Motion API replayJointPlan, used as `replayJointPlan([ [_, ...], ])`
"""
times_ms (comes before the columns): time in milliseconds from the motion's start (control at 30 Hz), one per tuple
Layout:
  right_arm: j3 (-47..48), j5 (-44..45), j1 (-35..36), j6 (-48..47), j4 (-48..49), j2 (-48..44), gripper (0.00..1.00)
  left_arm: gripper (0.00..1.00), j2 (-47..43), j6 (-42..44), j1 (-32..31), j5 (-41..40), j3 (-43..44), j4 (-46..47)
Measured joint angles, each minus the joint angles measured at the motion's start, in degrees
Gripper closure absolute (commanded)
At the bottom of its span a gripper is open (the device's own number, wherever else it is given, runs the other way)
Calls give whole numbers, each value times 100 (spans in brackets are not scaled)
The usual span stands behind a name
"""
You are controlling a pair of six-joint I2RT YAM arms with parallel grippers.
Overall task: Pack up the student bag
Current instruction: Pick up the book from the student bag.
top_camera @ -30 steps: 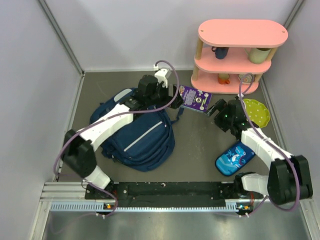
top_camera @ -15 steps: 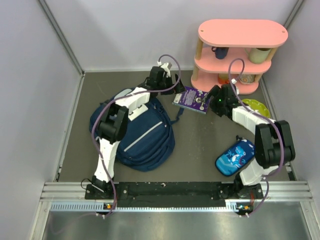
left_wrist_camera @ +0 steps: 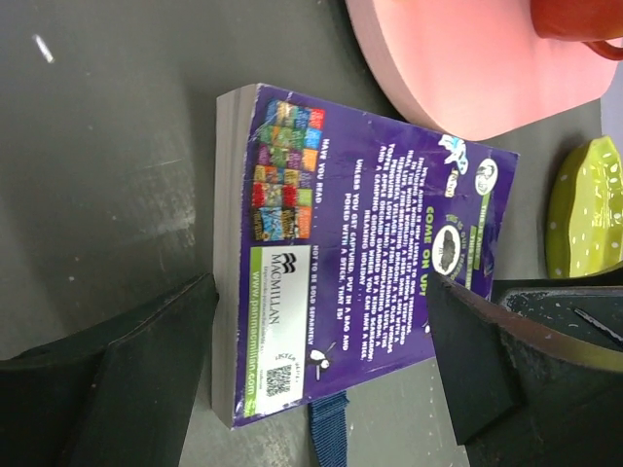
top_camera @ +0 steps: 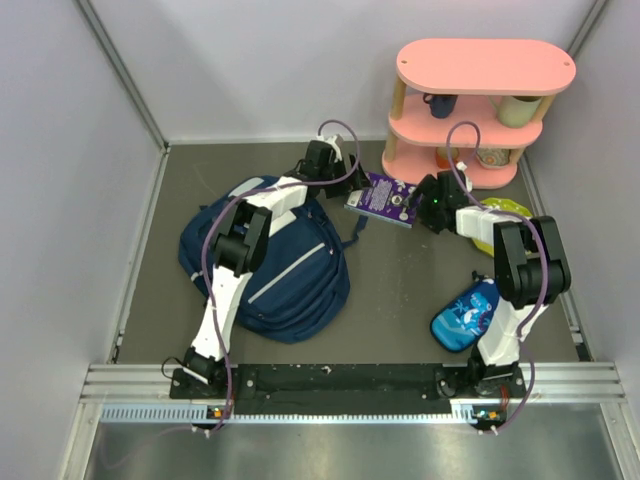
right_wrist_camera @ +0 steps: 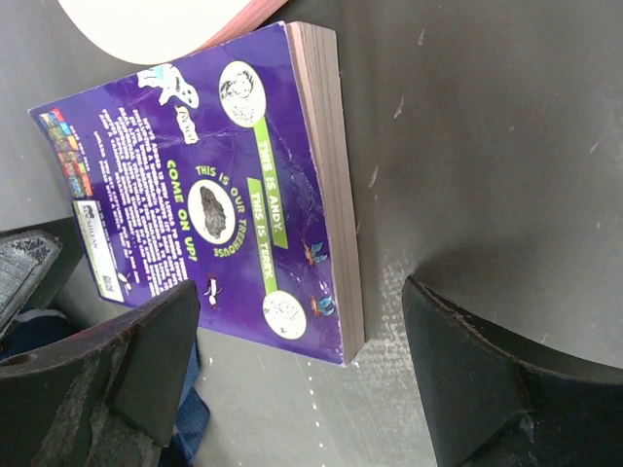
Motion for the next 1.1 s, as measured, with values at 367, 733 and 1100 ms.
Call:
replayJointPlan([
  [367,15,-476,-90,-229,361,264,58,44,129,-273,76,271,-90,118],
  [733,-1412,-876,-245,-243,1051,-557,92,79,-570,-184,22,168,-1486,612],
  [1100,-2500,-863,105,-254,238,-1985,41,70,-1397,216,-455,-103,-2409,203],
])
